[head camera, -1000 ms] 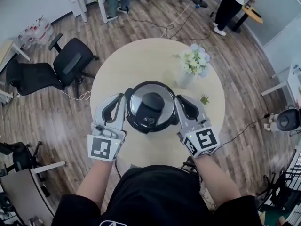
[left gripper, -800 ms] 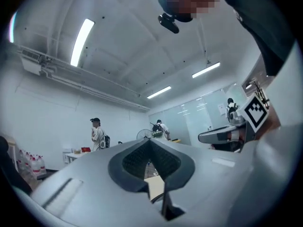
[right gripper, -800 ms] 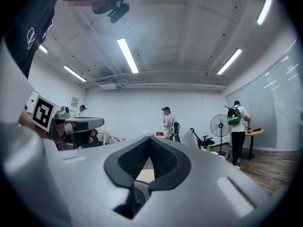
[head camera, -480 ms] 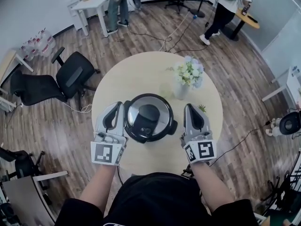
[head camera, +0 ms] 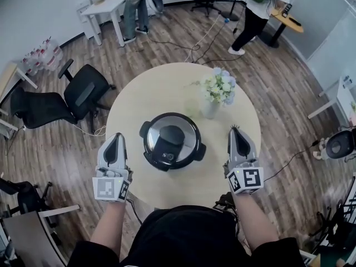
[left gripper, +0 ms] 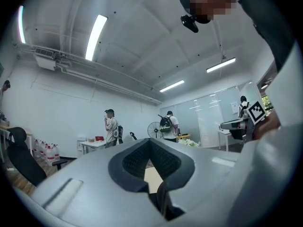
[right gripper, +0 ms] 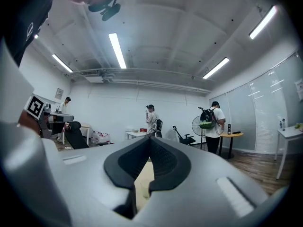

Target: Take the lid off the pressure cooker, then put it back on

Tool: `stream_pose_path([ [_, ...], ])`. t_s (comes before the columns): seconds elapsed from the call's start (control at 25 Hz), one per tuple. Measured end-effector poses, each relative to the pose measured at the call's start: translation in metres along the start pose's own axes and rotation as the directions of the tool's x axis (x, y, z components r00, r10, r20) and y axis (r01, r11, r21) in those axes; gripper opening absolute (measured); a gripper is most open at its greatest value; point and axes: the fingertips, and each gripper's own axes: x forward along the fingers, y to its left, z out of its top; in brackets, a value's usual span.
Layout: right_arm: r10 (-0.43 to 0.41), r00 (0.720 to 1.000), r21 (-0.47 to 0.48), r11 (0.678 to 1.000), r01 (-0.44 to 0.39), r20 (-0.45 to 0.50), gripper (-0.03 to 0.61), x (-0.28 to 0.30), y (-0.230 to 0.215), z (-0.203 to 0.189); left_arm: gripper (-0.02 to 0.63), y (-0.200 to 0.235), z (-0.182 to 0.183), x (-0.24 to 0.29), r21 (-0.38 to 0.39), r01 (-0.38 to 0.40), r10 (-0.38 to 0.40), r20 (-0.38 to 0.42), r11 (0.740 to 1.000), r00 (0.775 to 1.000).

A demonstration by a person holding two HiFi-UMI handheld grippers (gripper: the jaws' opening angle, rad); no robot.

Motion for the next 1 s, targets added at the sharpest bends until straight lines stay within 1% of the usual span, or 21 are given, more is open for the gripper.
stream_pose_path([
  [0.12,0.005,1.000,0.000,1.000,-0.005,-0.025,0.007,-0.001,-0.003,-0.008,0.000,0.001,-0.003,-0.005,0.006,-0.008,0.008,-0.014,1.000,1.000],
  [0.28,0.010,1.000,0.008,1.000,-0.010,-0.027,0.006,-0.004,-0.007,-0.009,0.000,0.004,-0.003,-0.008,0.009,-0.021,0.021,-0.014,1.000,1.000],
  [0.48,0.027,0.999,-0.019,0.999,-0.028,-0.035,0.006,-0.007,-0.007,-0.007,0.000,0.008,-0.003,-0.011,0.004,-0.037,0.037,-0.017,0.999,0.999],
  [1.0,-0.002,0.998,0.002,1.000,0.002,-0.067,0.006,-0.007,-0.011,-0.016,0.000,0.011,-0.006,-0.016,0.009,-0.038,0.038,-0.027,0.999,0.999],
])
